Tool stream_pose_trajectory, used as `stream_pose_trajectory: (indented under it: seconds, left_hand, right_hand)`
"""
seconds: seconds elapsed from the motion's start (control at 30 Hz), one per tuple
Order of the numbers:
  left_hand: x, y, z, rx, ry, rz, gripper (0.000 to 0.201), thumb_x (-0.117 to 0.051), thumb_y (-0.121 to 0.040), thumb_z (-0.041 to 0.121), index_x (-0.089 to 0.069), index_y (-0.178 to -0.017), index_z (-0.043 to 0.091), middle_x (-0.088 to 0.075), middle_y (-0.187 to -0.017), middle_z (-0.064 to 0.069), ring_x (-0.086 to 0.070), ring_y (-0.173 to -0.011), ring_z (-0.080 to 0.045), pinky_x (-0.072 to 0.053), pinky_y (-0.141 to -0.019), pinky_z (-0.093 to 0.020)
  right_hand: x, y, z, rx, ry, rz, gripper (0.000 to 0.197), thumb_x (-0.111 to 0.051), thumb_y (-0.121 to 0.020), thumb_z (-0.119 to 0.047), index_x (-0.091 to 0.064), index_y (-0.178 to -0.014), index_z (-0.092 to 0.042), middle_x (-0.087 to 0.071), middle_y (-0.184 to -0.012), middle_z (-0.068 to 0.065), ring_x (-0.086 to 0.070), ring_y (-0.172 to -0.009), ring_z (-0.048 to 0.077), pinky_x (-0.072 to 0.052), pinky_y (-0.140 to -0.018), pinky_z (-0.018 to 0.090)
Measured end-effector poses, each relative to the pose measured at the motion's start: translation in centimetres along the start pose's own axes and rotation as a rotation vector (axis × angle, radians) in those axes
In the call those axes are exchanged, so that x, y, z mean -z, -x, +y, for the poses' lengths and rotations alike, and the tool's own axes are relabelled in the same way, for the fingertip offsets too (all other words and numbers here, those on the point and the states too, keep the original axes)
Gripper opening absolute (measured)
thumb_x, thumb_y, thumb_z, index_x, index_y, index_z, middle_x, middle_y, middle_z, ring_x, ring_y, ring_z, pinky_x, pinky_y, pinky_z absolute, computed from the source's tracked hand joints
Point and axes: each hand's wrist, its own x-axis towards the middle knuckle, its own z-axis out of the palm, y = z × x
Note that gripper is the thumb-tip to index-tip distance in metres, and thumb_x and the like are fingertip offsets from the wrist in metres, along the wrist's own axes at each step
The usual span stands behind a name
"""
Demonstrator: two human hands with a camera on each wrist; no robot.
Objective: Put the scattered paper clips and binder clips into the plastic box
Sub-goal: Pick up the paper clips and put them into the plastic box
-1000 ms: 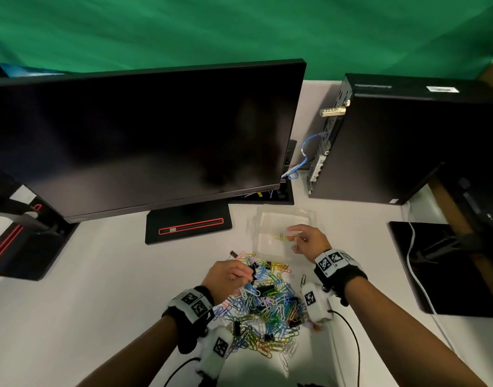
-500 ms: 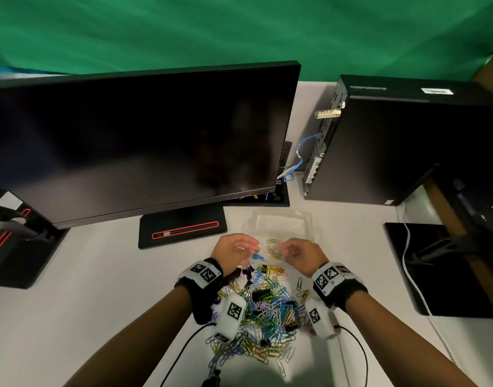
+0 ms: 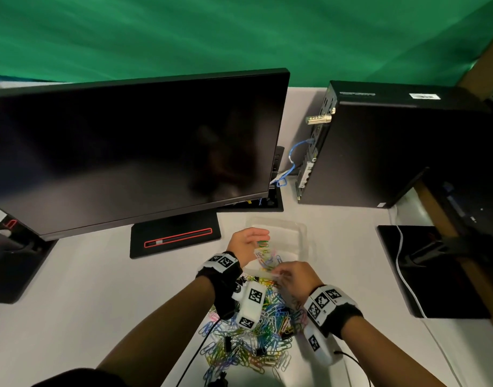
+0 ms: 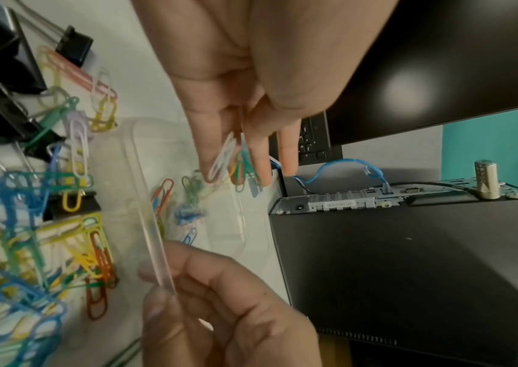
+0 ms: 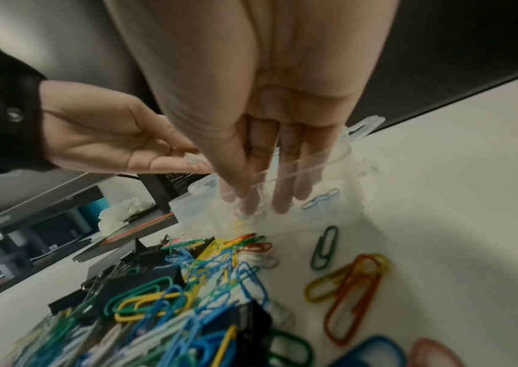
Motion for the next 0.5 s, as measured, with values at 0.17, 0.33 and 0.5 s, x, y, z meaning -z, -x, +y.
stream_pose_trajectory:
  seconds: [0.17, 0.33, 0.5]
  left_hand:
    - [0.4, 0.3, 0.1, 0.134, -0.093, -0.060, 0.037, -0.027, -0.097, -0.002, -0.051, -0.125, 0.002, -0.052, -0.128, -0.019, -0.043, -0.118, -0.032, -0.023, -0.110, -0.046]
    - [1.4, 1.4, 0.2, 0.027, -0.232, -0.054, 0.034, -0.034, -0.093, -0.011, -0.057, -0.116, 0.001, -0.061, -0.103, -0.008, -0.059, -0.090, -0.025, -0.042, -0.093, -0.039]
    - [1.8, 3.7, -0.8, -0.088, -0.616, -0.129, 0.022, -0.052, -0.087, -0.007, -0.067, -0.096, 0.006, -0.061, -0.078, 0.007, -0.056, -0.062, -0.001, -0.044, -0.055, -0.009]
  right_hand:
    - [1.3, 1.0, 0.1, 0.047, 0.014, 0.041, 0.028, -0.056, -0.086, -0.002, -0.070, -0.107, -0.015, -0.068, -0.113, 0.001, -0.060, -0.106, 0.015, -0.041, -0.097, 0.018]
    - [2.6, 2.0, 0.2, 0.077, 0.018, 0.127, 0.023, -0.059, -0.084, -0.005, -0.071, -0.100, -0.016, -0.067, -0.100, -0.003, -0.055, -0.083, 0.010, -0.038, -0.072, 0.012]
    - [2.1, 4.0, 0.5, 0.100, 0.066, 0.028, 0.017, -0.061, -0.084, -0.011, -0.070, -0.095, -0.020, -0.063, -0.089, -0.008, -0.048, -0.061, -0.003, -0.038, -0.061, 0.011]
